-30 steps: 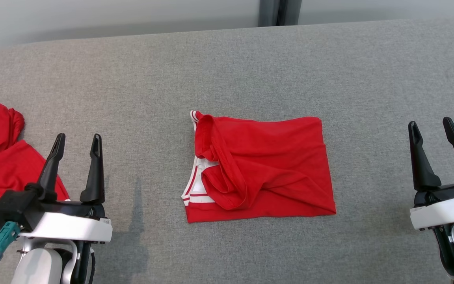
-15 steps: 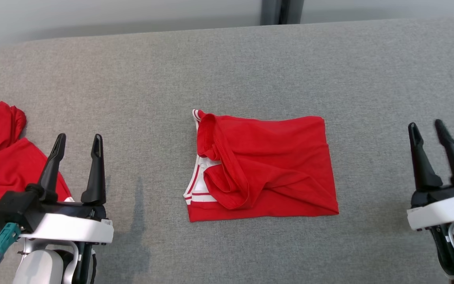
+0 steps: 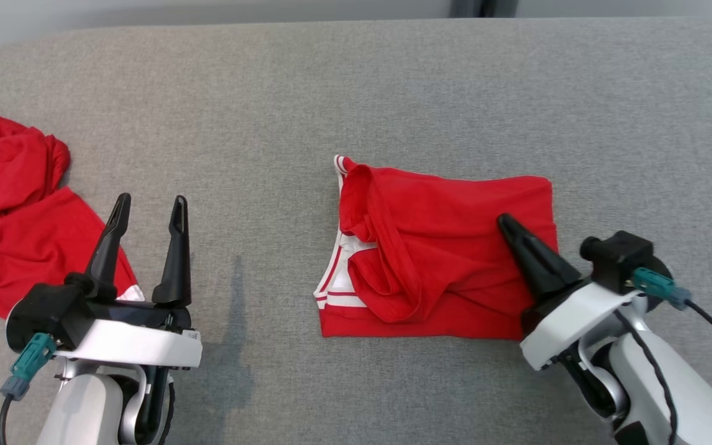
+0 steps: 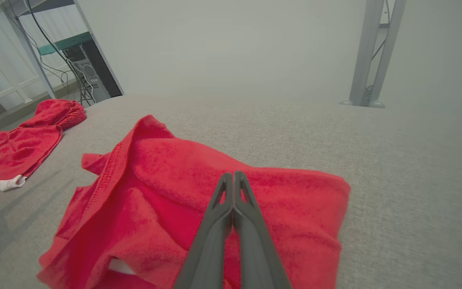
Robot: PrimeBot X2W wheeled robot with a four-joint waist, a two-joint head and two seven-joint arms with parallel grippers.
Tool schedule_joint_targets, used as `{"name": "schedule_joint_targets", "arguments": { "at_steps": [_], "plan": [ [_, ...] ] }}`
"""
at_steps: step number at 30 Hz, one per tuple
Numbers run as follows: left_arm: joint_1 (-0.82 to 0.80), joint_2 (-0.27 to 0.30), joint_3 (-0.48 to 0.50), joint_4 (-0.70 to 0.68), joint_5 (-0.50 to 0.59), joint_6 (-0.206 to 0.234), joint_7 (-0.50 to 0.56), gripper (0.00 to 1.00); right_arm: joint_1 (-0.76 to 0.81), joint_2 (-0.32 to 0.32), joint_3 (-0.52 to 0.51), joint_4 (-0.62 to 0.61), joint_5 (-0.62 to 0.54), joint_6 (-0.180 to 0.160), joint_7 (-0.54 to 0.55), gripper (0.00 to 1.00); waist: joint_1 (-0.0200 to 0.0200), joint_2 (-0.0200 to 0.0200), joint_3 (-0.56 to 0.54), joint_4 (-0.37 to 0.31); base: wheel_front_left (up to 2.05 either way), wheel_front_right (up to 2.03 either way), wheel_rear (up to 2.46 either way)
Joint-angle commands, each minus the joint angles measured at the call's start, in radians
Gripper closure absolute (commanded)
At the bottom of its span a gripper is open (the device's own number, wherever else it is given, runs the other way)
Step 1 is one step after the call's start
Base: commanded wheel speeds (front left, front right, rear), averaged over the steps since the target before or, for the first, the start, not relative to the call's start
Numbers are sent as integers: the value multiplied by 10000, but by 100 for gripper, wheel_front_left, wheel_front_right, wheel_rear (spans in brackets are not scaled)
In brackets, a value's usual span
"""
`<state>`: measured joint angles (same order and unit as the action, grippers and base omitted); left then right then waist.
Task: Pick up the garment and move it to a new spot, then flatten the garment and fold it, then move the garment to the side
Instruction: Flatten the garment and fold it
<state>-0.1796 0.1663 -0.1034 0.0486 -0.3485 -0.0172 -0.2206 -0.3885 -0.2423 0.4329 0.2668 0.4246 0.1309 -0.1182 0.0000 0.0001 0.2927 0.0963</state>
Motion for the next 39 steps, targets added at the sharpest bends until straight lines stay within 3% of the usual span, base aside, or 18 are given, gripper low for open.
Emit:
{"name": "schedule_joint_targets", "arguments": {
  "at_steps": [1,9,14,25,30,38,39],
  "plan": [
    [-209,-30,-31,67,-44,-84,-73,0,-263,-58,313,368,221,-3,-149,100,0,-1,103,142,0,0,0],
    [-355,-99,-107,326,-100,-173,-215,0,-670,-249,2154,1639,1094,-3,-483,100,0,-1,241,335,0,0,0],
    [-356,-79,-58,413,-108,-167,-277,0,-411,-355,2695,1427,1347,-2,-726,100,0,-1,262,260,0,0,0],
    [-347,-6,-128,599,-91,-185,-334,0,-76,100,3285,867,1583,-3,-674,100,0,-1,111,47,0,0,0],
    [-184,55,-111,639,-97,-107,-344,0,123,161,2616,774,1545,-3,-1098,100,0,-1,-101,-10,0,0,0],
    [127,230,28,403,-109,118,-235,0,725,209,80,46,942,-2,-1427,100,0,-1,-531,-296,0,0,0],
    [155,253,32,347,-103,126,-216,0,812,227,-296,-72,851,-3,-1420,80,0,-1,-576,-330,0,0,0]
  ]
}}
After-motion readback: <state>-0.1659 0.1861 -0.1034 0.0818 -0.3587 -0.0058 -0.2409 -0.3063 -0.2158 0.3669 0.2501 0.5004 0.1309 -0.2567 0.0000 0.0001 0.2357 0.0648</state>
